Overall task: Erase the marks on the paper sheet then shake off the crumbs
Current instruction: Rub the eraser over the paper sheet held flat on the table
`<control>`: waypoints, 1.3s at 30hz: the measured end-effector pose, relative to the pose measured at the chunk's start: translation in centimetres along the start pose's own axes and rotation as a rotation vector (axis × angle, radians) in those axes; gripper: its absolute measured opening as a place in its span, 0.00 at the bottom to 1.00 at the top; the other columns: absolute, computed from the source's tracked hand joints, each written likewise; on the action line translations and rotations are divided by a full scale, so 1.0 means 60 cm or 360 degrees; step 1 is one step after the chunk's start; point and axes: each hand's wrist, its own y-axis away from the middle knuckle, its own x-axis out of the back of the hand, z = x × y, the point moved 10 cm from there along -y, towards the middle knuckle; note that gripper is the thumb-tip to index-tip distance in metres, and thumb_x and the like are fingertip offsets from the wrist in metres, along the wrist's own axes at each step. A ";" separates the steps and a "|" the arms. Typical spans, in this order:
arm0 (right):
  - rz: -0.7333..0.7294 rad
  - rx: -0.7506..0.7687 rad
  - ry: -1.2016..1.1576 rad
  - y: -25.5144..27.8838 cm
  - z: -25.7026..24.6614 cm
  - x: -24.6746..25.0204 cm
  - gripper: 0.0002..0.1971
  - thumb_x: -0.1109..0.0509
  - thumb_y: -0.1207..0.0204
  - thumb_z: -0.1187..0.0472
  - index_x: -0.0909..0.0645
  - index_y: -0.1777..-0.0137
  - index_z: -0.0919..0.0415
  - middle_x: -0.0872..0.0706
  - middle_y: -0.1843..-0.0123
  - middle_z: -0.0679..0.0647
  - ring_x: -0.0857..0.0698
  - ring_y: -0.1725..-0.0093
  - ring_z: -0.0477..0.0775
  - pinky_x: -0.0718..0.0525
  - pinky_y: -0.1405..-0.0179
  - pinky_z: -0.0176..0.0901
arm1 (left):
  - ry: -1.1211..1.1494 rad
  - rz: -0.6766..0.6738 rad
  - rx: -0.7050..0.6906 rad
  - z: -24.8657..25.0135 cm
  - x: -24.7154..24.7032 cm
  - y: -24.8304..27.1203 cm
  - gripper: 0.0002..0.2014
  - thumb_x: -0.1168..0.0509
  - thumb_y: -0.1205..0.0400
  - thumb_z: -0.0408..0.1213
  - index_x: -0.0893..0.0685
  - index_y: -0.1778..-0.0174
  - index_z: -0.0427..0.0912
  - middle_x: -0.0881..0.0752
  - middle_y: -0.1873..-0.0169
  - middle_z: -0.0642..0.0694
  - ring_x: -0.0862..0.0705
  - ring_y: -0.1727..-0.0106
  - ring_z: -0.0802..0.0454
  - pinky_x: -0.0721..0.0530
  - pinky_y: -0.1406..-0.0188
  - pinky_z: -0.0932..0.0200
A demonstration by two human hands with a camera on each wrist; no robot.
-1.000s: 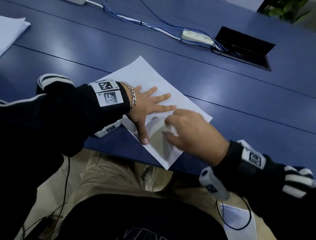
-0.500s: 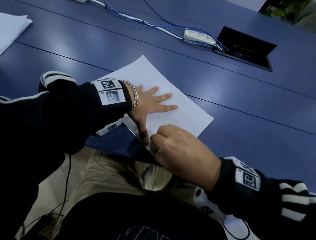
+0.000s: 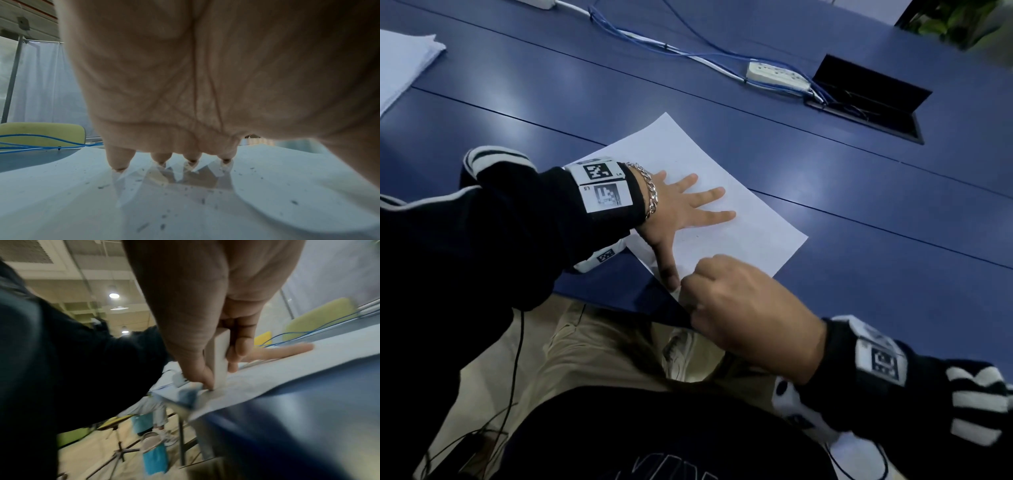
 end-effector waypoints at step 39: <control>0.0162 -0.0342 -0.0045 -0.013 0.091 0.022 0.08 0.30 0.25 0.54 0.16 0.54 0.59 0.16 0.55 0.55 0.16 0.53 0.61 0.21 0.56 0.53 | -0.0022 -0.0160 0.0163 -0.014 -0.011 0.010 0.76 0.16 0.46 0.74 0.78 0.26 0.87 0.86 0.19 0.61 0.73 0.12 0.29 0.45 0.21 0.11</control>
